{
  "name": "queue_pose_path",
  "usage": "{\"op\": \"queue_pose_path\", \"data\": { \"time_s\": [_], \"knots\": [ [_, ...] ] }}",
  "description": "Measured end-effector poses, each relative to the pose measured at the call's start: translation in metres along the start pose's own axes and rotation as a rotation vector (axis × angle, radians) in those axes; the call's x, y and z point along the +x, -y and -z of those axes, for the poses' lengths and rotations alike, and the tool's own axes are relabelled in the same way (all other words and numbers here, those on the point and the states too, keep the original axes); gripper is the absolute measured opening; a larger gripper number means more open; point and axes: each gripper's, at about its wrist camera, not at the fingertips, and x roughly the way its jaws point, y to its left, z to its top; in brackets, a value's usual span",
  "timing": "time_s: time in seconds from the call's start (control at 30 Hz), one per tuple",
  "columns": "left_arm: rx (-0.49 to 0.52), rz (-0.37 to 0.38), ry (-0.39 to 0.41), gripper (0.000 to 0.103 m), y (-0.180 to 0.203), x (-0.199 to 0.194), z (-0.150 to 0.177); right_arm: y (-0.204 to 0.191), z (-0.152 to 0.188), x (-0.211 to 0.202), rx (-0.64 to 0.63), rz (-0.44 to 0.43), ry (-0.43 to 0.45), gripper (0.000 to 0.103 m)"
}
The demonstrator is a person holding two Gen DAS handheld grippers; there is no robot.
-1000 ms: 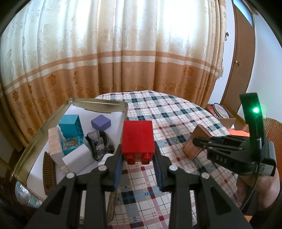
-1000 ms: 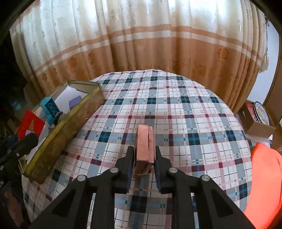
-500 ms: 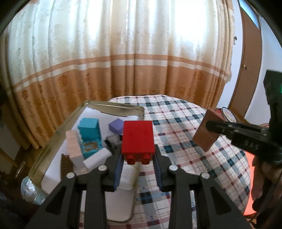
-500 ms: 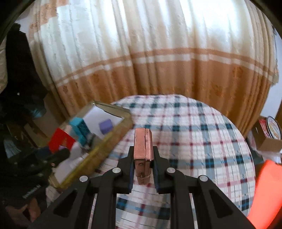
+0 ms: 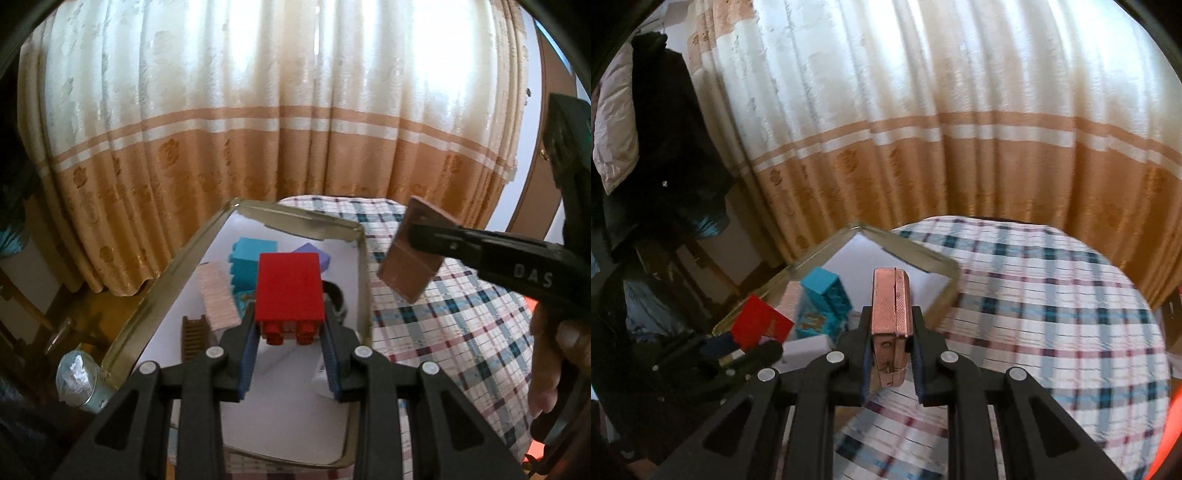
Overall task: Organize rigid objects
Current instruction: 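Carry the red brick and pink box over the gold tray with both tools, then lower the red brick and pink box into the tray and open both tools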
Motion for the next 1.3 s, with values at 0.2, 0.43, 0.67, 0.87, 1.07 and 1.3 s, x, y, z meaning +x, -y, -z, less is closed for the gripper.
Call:
{"op": "queue_pose_path", "data": {
  "time_s": [0.2,0.43,0.67,0.87,1.07,1.3],
  "knots": [
    [-0.024,-0.02,-0.036,0.03,-0.013,0.011,0.004,-0.023,-0.005,0.032,-0.084,0.029,-0.018,0.019],
    [-0.035,-0.02,-0.06,0.03,-0.02,0.021,0.005,-0.037,-0.012,0.059,-0.154,0.076,-0.03,0.019],
    [-0.06,0.001,-0.086,0.03,-0.027,0.031,0.009,-0.045,-0.014,0.071,-0.2,0.114,-0.027,0.019],
    [-0.057,0.0,-0.09,0.03,-0.028,0.033,0.009,-0.048,-0.013,0.075,-0.219,0.125,-0.022,0.02],
    [-0.052,-0.012,-0.083,0.031,-0.027,0.029,0.006,-0.049,-0.015,0.072,-0.206,0.119,-0.015,0.042],
    [-0.059,-0.029,-0.061,0.072,-0.028,0.02,0.003,-0.043,-0.014,0.056,-0.163,0.104,0.014,0.063]
  ]
}}
